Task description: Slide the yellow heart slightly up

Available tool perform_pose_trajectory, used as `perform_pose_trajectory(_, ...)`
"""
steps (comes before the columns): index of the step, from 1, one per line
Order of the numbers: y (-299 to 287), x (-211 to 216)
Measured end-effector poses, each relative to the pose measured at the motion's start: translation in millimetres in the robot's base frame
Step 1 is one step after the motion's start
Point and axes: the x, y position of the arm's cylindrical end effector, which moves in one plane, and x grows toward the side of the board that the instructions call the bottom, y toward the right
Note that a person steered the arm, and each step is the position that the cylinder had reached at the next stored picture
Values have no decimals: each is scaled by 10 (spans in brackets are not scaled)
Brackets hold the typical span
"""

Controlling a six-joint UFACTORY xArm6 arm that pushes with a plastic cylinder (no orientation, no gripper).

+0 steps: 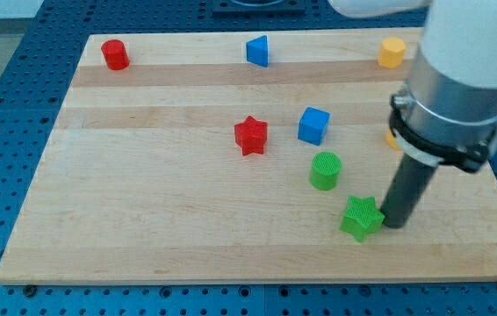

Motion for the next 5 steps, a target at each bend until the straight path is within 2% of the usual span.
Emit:
perform_pose_trajectory(1, 301, -114)
perform_pose_trajectory(2, 306, -247)
perform_pose_trajectory(3, 298, -884)
perform_pose_trajectory(4, 272, -1006)
perform_pose_trajectory(5, 272, -1357)
